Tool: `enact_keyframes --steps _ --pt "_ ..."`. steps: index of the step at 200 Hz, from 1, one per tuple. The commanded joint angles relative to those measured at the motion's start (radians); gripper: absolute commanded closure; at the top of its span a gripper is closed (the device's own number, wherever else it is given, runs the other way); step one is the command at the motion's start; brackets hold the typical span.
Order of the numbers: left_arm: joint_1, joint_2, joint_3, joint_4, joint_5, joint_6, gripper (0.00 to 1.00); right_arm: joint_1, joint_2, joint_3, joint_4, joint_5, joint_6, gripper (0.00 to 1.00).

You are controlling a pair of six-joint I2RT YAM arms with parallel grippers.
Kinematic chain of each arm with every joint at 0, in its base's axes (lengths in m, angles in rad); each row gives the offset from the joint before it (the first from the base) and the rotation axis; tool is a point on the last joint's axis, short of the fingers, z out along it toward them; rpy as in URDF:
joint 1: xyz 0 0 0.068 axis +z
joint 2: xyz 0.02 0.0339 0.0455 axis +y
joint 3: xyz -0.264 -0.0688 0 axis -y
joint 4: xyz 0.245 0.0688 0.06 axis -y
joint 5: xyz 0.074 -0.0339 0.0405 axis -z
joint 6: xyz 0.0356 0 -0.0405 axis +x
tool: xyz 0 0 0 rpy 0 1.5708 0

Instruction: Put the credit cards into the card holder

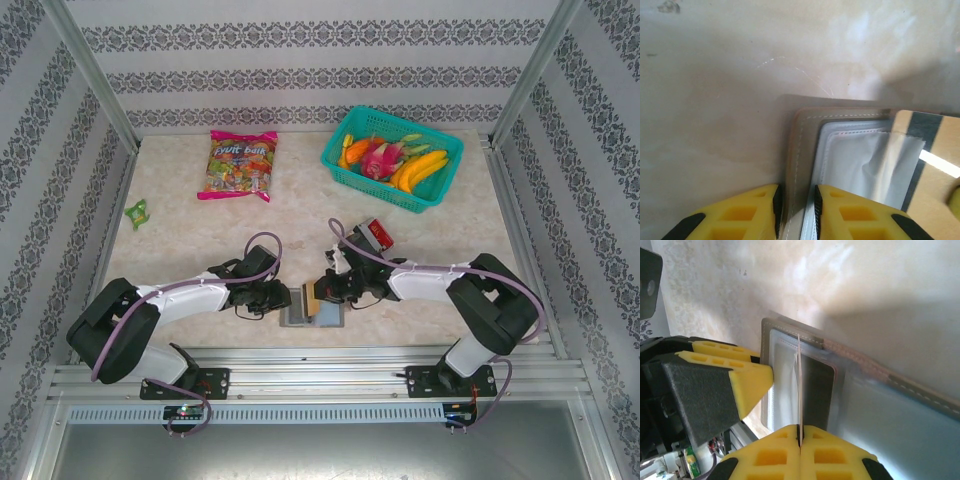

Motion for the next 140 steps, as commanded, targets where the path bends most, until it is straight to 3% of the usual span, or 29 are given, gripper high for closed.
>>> enact_keyframes --steps 1,56,140 --pt "-0.021 0.003 -0.02 0.034 -0.006 0.015 0.73 -0.012 -0.031 0.018 -0.144 -0.032 -0.091 1.0" --pt "-0.021 0.008 -0.018 0.044 -0.003 0.01 0.73 0.016 0.025 0.013 -0.037 -0.061 -0.025 1.0" --pt "-0.021 -0.009 -0.021 0.033 -0.003 0.011 0.73 0.012 0.046 -0.03 0.07 0.023 0.035 1.0"
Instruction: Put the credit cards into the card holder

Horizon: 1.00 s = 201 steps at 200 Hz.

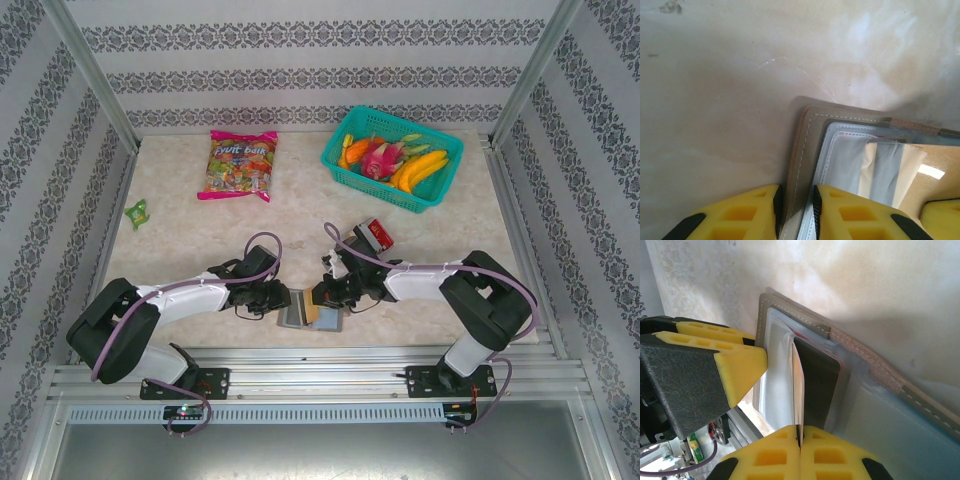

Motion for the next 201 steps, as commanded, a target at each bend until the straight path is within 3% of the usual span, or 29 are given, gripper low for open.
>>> enact_keyframes --steps 1,96,155,174,201 --pt "-0.021 -0.009 -0.022 0.033 -0.002 0.011 0.73 -0.012 -0.001 -0.032 0.042 0.065 0.018 1.0" --pt "-0.021 -0.016 -0.019 0.037 0.002 0.004 0.72 0.075 0.056 -0.032 0.199 0.118 0.164 0.96" --pt "-0.021 -0.035 -0.032 0.032 -0.01 0.001 0.72 0.056 -0.06 -0.033 -0.008 0.184 0.083 0.71" --pt "-0.021 -0.034 -0.034 0.037 -0.009 0.001 0.72 0.056 -0.072 -0.038 -0.03 0.183 0.079 0.7" --pt "-0.021 -0.031 -0.034 0.041 -0.008 0.001 0.72 0.063 -0.047 -0.035 -0.011 0.163 0.081 0.76"
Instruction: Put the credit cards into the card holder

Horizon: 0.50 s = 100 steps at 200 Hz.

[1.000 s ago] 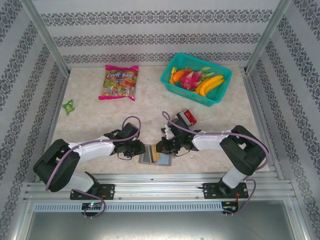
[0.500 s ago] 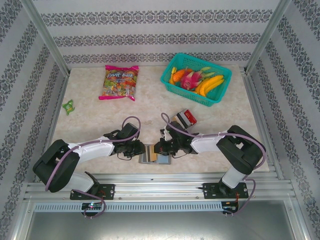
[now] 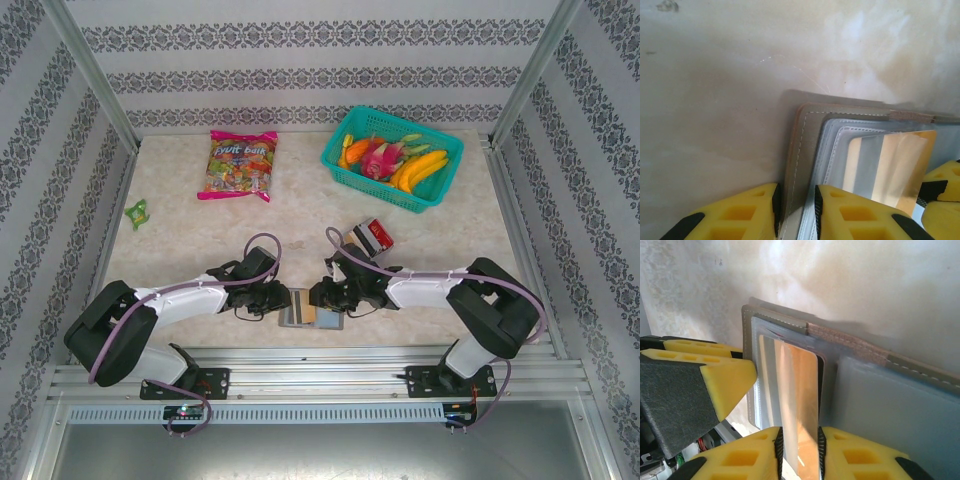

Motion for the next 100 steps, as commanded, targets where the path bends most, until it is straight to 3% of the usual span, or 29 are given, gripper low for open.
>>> enact_keyframes --steps 1,19,34,100 --pt "-0.015 -0.011 -0.016 0.023 -0.002 0.001 0.72 0.003 0.008 0.001 -0.022 0.008 -0.02 0.77" --pt "-0.015 -0.011 -0.014 0.022 0.0 0.002 0.72 0.013 0.041 0.017 -0.008 -0.01 -0.017 0.83" --pt "-0.016 -0.012 -0.014 0.019 0.0 0.003 0.72 0.024 0.06 0.028 0.015 -0.018 -0.009 0.94" --pt "-0.015 -0.047 -0.028 0.022 -0.007 -0.015 0.68 0.058 0.114 0.039 0.132 -0.02 0.088 0.91"
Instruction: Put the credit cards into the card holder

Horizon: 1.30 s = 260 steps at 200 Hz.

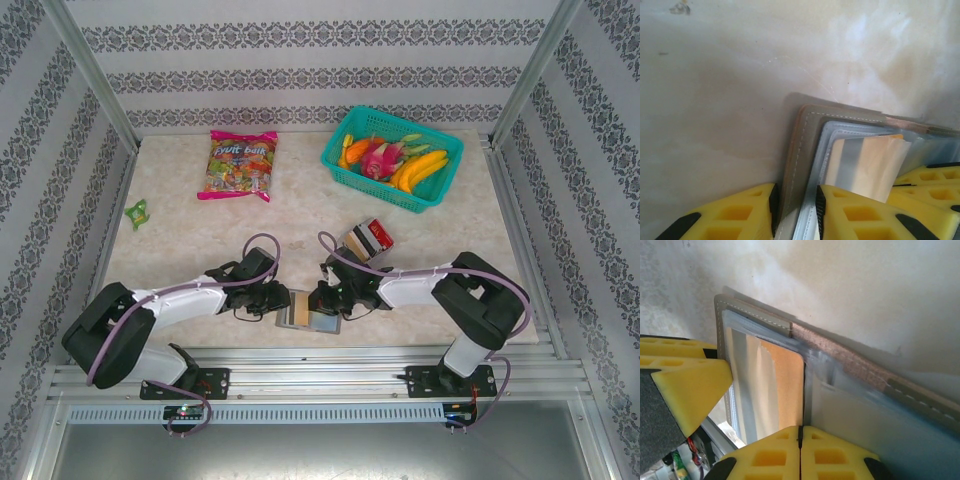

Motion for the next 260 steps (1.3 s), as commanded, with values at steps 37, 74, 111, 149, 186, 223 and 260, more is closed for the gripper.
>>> enact_keyframes --steps 37,74,111,149,186,223,260 --pt "-0.015 -0.058 -0.038 0.034 -0.004 -0.037 0.66 0.025 0.031 0.02 0.161 -0.035 0.088 0.9" --pt "-0.015 -0.097 -0.074 0.06 -0.018 -0.091 0.65 0.023 0.016 0.028 0.118 -0.027 0.119 0.88" --pt "-0.016 -0.127 -0.118 0.132 -0.012 -0.151 0.62 0.028 0.067 -0.004 0.264 -0.065 0.238 0.88" --pt "-0.017 -0.128 -0.119 0.147 -0.007 -0.168 0.62 0.034 0.103 0.013 0.302 -0.093 0.254 0.91" --pt "-0.017 -0.149 -0.099 0.087 -0.04 -0.151 0.63 0.024 0.052 0.022 0.208 -0.082 0.171 0.83" --pt "-0.015 -0.238 -0.046 -0.113 -0.202 -0.125 0.56 -0.057 -0.185 0.138 -0.336 0.089 -0.186 0.69" --pt "-0.007 -0.278 0.052 -0.209 -0.289 -0.072 0.47 -0.2 -0.339 0.29 -0.748 0.367 -0.495 0.67"
